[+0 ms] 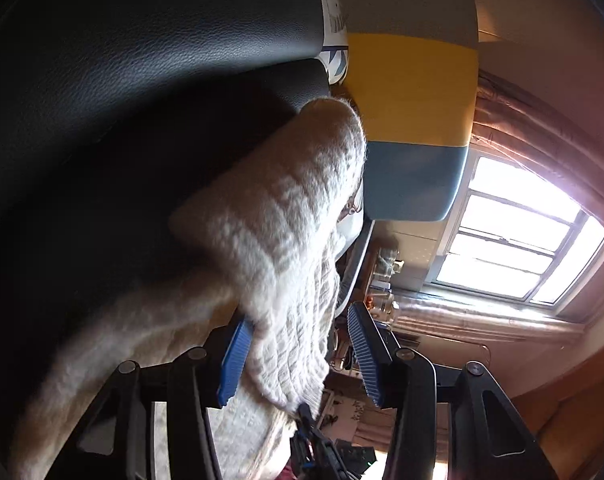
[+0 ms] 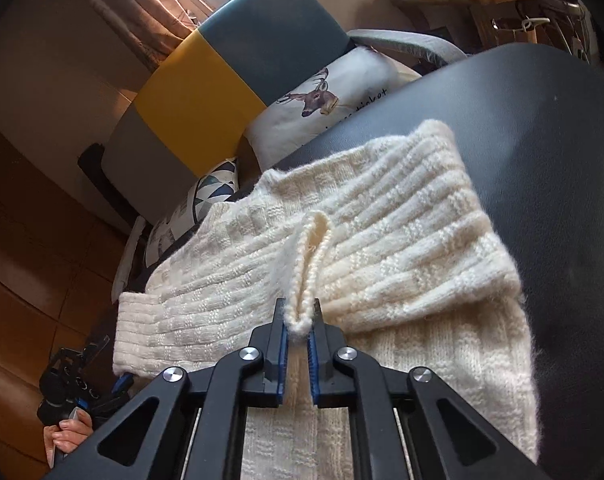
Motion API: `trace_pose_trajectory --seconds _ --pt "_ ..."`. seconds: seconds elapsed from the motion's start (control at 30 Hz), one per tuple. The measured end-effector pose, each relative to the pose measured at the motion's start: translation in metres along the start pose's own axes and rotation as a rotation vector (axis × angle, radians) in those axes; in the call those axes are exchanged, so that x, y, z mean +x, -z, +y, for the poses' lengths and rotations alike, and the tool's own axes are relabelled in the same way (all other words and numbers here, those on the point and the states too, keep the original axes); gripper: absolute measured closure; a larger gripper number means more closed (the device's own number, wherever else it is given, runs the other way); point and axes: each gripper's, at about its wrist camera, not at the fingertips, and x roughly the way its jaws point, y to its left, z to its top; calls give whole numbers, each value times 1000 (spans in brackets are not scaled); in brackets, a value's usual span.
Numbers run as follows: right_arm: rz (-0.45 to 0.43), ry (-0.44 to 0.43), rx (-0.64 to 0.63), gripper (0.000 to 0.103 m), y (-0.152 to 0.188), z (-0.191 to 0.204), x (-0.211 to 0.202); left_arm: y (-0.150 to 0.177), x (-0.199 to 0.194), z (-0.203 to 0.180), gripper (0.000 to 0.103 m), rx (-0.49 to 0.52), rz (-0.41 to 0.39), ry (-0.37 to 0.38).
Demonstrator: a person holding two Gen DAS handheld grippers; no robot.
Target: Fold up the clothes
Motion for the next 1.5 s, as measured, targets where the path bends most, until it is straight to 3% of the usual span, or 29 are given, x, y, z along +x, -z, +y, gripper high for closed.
trace_pose_trajectory --seconds 0.13,0.27,0.33,0.4,0.53,0.63,0.87,0.93,0.97,1.07,1.23,1.4,1.5 --pt "-57 -15 -84 97 -33 22 -21 3 4 -7 57 35 -37 11" --pt "-134 9 -119 97 -62 30 -40 9 4 -42 60 186 -32 90" --pt "-113 16 -73 97 -64 18 -32 12 7 -59 60 270 -20 112" --pt "-82 18 -43 97 -59 10 -22 13 16 -61 60 299 2 73" --pt "-64 -13 -29 97 -51 12 -17 8 34 -30 59 191 26 -13" --pt "-92 -58 -52 97 -60 26 -29 4 33 -5 56 87 -1 -20" --pt "-179 -134 -156 97 -86 69 -60 -7 17 -13 55 61 -120 42" --pt "-149 -87 -103 97 -80 46 -47 -10 11 -20 62 81 -168 61" --pt "-127 -62 -69 97 -76 32 -39 -11 8 -21 71 102 -190 47" --pt "-30 21 26 97 -53 -12 -8 -13 4 -18 82 176 -230 -40" --pt "50 49 140 97 -20 -54 20 -17 11 8 82 142 -147 -51" --pt "54 57 110 96 -23 -49 23 -23 17 20 81 38 -129 -18" --pt "6 48 37 97 -32 -34 12 -19 12 17 84 32 -147 2"
